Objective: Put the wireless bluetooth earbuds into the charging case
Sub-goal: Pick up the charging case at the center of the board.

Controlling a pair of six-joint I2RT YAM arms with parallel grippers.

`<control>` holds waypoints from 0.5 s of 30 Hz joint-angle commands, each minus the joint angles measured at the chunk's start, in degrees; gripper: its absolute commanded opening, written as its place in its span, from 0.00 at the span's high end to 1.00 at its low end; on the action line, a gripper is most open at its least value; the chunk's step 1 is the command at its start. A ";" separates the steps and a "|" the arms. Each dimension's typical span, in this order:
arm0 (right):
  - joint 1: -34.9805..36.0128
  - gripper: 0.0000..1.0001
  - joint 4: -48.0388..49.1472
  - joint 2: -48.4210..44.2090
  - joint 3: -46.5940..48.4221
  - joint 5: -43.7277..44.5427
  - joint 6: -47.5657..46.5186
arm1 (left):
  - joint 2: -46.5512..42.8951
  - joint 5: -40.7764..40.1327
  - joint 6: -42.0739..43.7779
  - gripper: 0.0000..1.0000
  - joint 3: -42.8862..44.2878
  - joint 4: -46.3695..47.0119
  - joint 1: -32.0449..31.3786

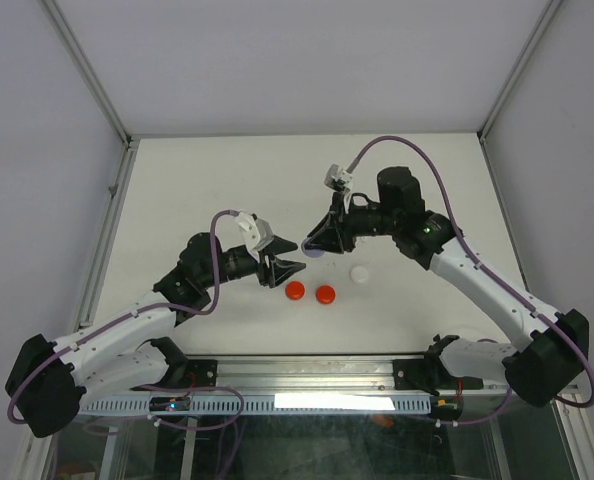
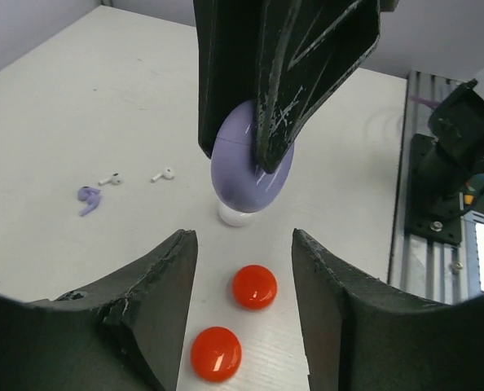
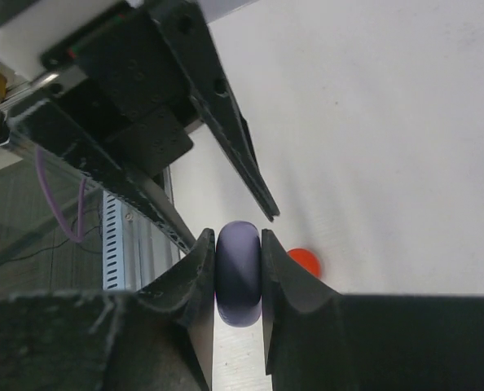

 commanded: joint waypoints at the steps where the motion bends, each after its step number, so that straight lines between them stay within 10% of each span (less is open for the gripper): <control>1: -0.18 1.00 -2.14 -0.97 4.36 -9.20 -7.08 | 1.35 10.07 -3.93 0.50 0.63 5.34 1.18; 15: 0.91 1.00 -9.41 0.76 7.20 -15.29 -14.72 | 5.65 19.47 -10.17 0.65 1.38 13.40 1.92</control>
